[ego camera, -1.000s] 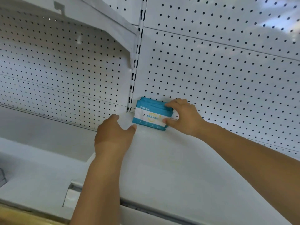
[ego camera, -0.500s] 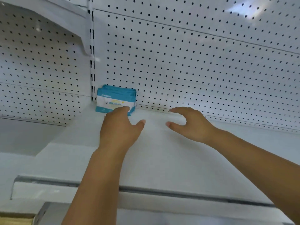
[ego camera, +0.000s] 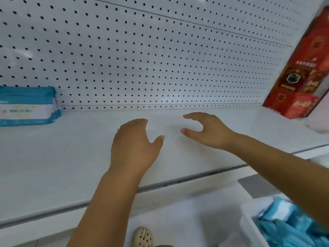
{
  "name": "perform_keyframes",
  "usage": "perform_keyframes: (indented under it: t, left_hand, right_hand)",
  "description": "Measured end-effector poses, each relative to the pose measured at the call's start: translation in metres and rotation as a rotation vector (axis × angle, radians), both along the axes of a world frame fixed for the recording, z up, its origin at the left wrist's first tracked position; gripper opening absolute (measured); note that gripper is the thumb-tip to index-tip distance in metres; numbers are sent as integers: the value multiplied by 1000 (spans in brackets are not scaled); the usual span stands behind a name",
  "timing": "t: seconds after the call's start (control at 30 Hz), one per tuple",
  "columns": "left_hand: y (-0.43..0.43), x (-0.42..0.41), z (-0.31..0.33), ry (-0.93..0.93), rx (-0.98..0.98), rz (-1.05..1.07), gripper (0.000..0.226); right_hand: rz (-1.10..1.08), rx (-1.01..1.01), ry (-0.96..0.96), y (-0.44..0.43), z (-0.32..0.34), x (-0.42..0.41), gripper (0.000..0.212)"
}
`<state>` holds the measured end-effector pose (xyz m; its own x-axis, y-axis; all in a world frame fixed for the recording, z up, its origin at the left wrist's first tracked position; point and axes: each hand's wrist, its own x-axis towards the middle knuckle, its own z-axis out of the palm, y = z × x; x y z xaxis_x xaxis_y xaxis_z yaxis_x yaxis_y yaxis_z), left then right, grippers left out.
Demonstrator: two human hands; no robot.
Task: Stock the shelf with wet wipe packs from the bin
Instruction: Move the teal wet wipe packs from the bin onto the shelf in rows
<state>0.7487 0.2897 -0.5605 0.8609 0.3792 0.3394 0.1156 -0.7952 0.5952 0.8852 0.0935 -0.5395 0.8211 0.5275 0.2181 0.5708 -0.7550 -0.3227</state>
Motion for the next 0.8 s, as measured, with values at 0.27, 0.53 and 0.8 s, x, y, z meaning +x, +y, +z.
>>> perform_keyframes:
  t: [0.27,0.53,0.8]
  left_hand:
    - [-105,11,-10,-53,84,-316,63]
    - [-181,-3,-23,-99,130,-608,47]
    - [-229,-13,-65,75,253,-880,53]
  right_hand:
    - [-174,-101,-66,-127,6,-34,61]
    - [-328,-124,-59,-224,-7,-93,60]
    - [-531,-139,125,-300,-65,-149,57]
